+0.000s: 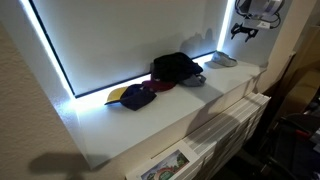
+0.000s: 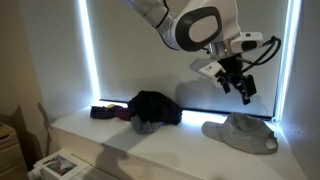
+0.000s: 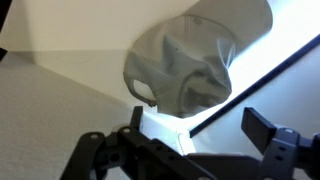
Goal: Move the cap to the left
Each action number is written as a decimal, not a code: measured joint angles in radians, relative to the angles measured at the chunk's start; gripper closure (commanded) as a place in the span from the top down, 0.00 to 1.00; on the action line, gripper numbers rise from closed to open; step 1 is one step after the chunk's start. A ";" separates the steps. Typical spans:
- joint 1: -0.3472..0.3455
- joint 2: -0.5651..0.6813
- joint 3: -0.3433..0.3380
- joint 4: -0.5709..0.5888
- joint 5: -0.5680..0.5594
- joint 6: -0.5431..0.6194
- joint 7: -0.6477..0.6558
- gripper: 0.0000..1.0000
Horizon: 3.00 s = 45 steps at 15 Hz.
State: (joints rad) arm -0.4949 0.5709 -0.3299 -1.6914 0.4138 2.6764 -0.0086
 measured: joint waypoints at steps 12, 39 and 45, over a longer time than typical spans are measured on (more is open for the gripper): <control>-0.021 0.219 -0.005 0.228 -0.158 -0.236 0.210 1.00; -0.042 0.416 0.024 0.385 -0.155 0.211 0.023 1.00; -0.068 0.423 0.078 0.396 -0.193 0.204 -0.074 1.00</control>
State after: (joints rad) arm -0.5625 0.9943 -0.2518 -1.2959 0.2212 2.8806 -0.0825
